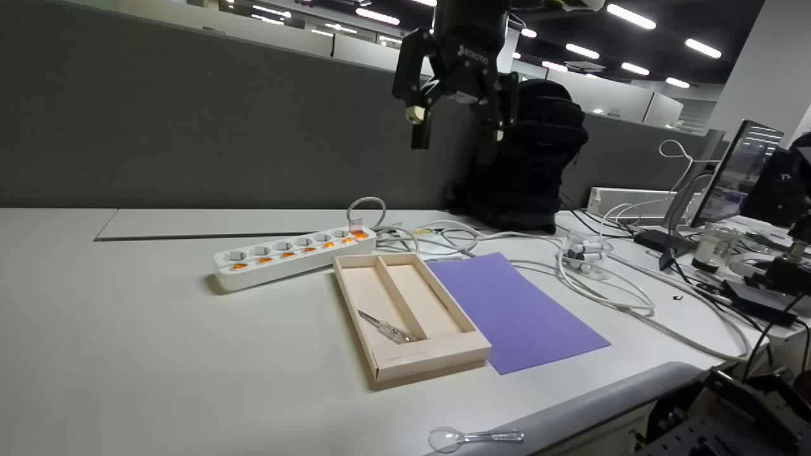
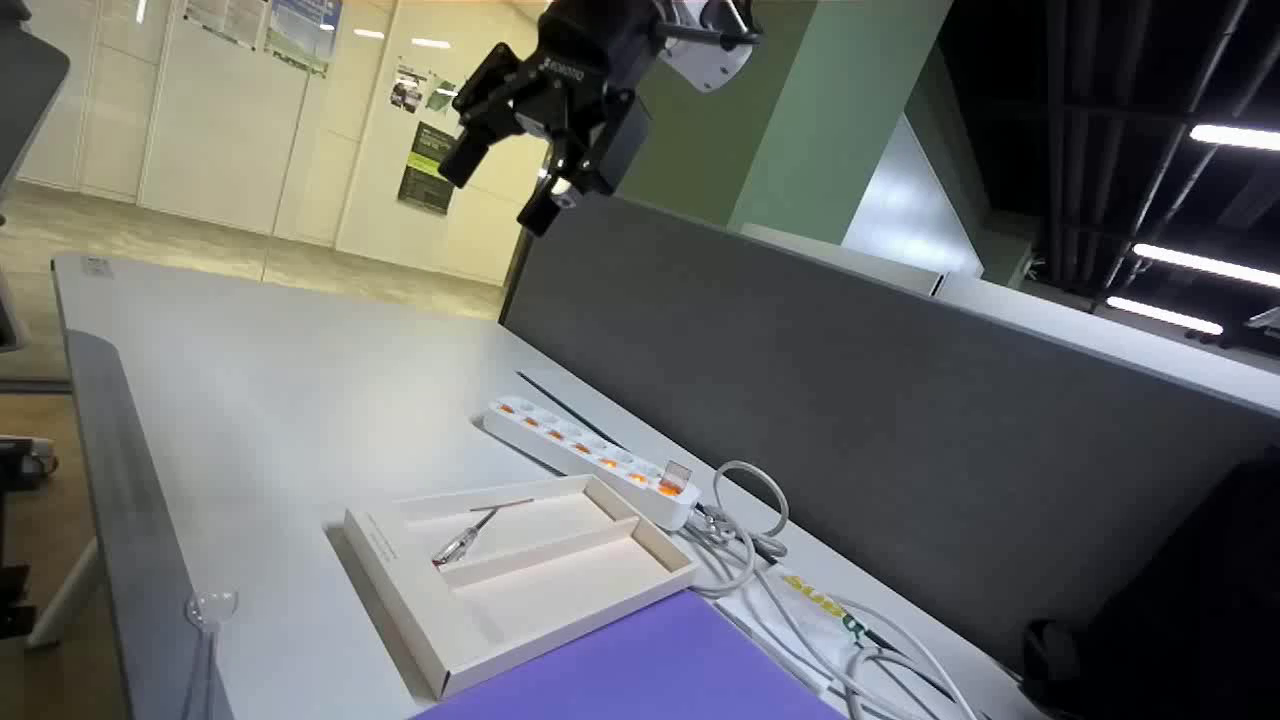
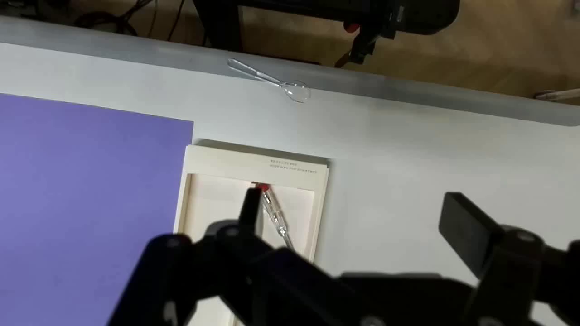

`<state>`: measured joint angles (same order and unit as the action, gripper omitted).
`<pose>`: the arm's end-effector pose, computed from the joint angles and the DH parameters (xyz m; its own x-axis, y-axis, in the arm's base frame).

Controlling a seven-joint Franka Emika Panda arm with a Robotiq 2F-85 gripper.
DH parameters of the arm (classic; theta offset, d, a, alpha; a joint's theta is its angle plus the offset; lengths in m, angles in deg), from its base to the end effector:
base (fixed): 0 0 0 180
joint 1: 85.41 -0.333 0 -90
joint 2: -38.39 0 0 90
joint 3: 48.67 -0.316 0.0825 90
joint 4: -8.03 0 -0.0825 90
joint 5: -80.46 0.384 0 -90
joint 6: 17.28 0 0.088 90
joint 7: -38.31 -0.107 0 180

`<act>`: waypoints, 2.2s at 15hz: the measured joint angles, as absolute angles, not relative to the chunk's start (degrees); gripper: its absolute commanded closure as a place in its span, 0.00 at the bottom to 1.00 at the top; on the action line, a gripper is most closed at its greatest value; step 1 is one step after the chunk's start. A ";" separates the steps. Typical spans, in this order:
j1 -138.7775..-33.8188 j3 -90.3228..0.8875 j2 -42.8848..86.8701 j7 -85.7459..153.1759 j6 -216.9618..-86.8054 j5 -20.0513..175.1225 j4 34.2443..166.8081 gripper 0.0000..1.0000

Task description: Put the pen on the blue mat

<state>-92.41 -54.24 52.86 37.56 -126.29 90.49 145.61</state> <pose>0.4146 0.1056 0.3938 0.9593 0.1333 -0.2490 0.1064 -0.9872 -0.1186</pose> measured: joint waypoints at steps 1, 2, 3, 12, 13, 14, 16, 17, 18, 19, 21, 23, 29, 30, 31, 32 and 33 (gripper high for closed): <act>-92.41 -54.24 52.83 37.57 -126.44 90.49 145.60 0.00; -92.41 -54.24 52.84 37.57 -126.52 90.49 145.58 0.00; -92.41 -54.24 52.84 37.57 -126.54 90.49 145.57 0.00; -92.41 -54.24 52.84 37.59 -126.56 90.49 145.57 0.00; -92.41 -54.24 52.84 37.59 -126.56 90.49 145.57 0.00; -92.41 -54.24 52.85 37.59 -126.56 90.49 145.57 0.00; -92.41 -54.24 52.83 37.61 -126.56 90.49 145.59 0.00; -92.41 -54.28 52.82 37.61 -126.87 90.35 145.65 0.00; -92.41 -54.41 52.75 37.60 -127.82 90.22 145.78 0.00; -92.41 -54.65 52.52 37.56 -129.34 90.03 145.96 0.00; -92.41 -55.31 51.30 37.53 -133.88 89.26 146.32 0.00; -92.41 -56.12 49.06 37.34 -139.73 87.10 146.44 0.00; -92.45 -57.59 39.90 37.05 -150.46 74.27 145.60 0.00; -92.49 -57.66 38.28 37.50 -149.98 71.51 145.03 0.00; -92.55 -57.72 36.75 38.37 -149.18 69.41 144.37 0.00; -92.67 -57.73 35.16 38.79 -148.15 67.05 143.50 0.00; -92.73 -57.73 33.80 38.96 -147.88 66.02 142.62 0.00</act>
